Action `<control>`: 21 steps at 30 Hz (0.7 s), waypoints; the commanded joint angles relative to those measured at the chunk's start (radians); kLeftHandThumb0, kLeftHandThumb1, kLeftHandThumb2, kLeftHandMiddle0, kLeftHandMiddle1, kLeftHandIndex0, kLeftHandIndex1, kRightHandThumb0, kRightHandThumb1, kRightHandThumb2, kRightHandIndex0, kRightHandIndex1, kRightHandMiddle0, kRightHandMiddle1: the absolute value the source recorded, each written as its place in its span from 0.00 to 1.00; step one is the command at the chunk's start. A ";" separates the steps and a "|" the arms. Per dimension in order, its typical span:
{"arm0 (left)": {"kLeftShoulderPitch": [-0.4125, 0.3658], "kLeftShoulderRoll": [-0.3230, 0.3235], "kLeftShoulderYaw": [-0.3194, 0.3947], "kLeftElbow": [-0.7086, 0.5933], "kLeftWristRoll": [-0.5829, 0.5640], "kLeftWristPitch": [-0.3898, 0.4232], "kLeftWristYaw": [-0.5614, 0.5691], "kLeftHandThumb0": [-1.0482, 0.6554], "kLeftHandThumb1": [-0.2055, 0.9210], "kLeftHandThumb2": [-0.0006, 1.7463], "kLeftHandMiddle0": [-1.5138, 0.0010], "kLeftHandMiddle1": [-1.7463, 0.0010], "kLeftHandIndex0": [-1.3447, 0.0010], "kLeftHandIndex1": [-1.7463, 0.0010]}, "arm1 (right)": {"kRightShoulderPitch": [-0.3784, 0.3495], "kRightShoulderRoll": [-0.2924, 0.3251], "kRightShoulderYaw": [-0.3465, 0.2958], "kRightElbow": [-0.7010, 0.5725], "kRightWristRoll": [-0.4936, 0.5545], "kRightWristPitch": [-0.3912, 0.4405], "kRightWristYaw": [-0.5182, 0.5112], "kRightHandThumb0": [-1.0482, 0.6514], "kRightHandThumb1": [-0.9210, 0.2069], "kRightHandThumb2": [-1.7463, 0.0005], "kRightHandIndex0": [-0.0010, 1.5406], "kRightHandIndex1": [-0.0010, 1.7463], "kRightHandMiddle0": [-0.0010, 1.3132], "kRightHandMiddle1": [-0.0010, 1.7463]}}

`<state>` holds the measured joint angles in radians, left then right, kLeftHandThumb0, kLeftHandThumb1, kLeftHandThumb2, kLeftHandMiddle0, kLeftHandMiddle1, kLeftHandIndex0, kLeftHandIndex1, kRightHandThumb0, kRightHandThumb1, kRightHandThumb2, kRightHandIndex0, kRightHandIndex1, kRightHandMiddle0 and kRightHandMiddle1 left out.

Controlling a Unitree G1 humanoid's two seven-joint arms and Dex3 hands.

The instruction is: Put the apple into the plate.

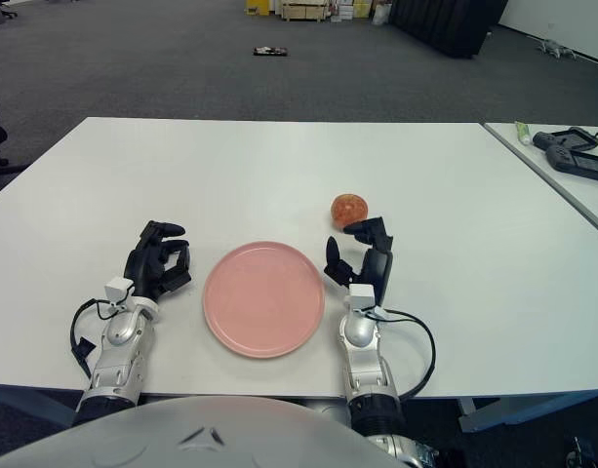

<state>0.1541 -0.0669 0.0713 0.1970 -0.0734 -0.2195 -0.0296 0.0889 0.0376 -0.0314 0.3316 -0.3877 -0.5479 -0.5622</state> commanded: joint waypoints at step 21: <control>0.013 -0.002 0.009 0.061 -0.005 0.022 0.012 0.61 0.63 0.62 0.68 0.05 0.79 0.00 | -0.112 -0.131 0.084 -0.152 -0.260 0.492 0.070 0.12 0.44 0.58 0.00 0.00 0.00 0.00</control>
<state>0.1440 -0.0682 0.0784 0.2175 -0.0746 -0.2387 -0.0249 0.0113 -0.0738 0.0307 0.2008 -0.6164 -0.0975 -0.5067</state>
